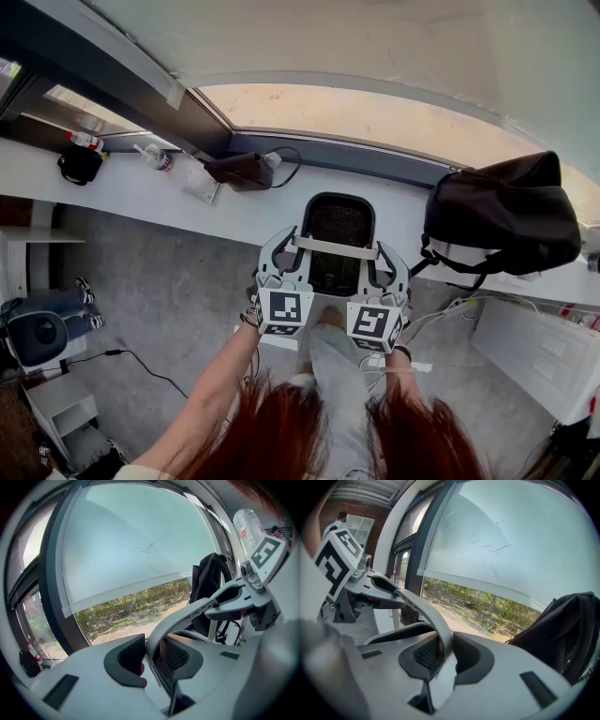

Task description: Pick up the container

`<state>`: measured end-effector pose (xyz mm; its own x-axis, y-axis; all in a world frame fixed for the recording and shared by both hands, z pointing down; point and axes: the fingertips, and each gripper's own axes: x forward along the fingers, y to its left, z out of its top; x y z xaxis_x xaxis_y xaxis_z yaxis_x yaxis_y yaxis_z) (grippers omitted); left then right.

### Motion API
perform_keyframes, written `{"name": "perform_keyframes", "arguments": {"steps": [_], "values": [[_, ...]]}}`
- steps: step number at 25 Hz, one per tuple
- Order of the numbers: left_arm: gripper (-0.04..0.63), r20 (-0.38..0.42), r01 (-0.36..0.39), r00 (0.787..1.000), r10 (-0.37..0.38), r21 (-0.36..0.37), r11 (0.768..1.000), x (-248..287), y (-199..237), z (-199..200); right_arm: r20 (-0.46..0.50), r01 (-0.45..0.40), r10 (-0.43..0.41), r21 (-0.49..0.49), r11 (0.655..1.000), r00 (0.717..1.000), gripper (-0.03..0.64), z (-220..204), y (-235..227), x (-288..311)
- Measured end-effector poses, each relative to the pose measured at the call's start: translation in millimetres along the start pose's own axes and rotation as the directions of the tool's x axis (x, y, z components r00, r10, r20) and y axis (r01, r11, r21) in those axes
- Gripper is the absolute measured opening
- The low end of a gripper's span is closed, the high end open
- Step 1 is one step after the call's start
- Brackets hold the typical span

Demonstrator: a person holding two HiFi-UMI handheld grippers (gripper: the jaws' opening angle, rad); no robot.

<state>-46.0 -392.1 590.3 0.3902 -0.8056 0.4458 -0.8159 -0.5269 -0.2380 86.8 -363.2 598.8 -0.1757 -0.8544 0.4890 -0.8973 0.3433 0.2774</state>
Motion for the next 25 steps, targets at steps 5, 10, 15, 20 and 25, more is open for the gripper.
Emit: {"name": "perform_keyframes", "arguments": {"steps": [5,10,15,20,25], "values": [[0.107,0.011,-0.009,1.0,0.009,-0.015,1.0,-11.3,-2.3,7.2,0.009,0.016,-0.016,-0.001,1.0,1.0,0.084,5.5,-1.1,-12.7],[0.107,0.02,-0.007,1.0,0.007,-0.032,0.999,-27.5,-6.0,16.9,0.03,0.014,-0.015,0.022,1.0,0.999,0.085,14.6,-2.0,-31.0],[0.107,0.031,-0.007,0.999,0.009,-0.045,0.999,-44.2,-9.5,29.1,0.042,0.02,-0.021,0.028,0.999,0.999,0.086,23.8,-4.8,-49.8],[0.107,0.037,-0.007,0.999,0.009,-0.055,0.998,-60.2,-11.1,42.6,0.053,0.033,-0.035,0.045,0.998,0.998,0.086,35.3,-7.4,-67.5],[0.107,0.044,-0.004,0.999,0.006,-0.05,0.999,-74.6,-11.5,56.4,0.051,0.049,-0.052,0.055,0.997,0.997,0.086,45.6,-10.9,-83.7]]}}
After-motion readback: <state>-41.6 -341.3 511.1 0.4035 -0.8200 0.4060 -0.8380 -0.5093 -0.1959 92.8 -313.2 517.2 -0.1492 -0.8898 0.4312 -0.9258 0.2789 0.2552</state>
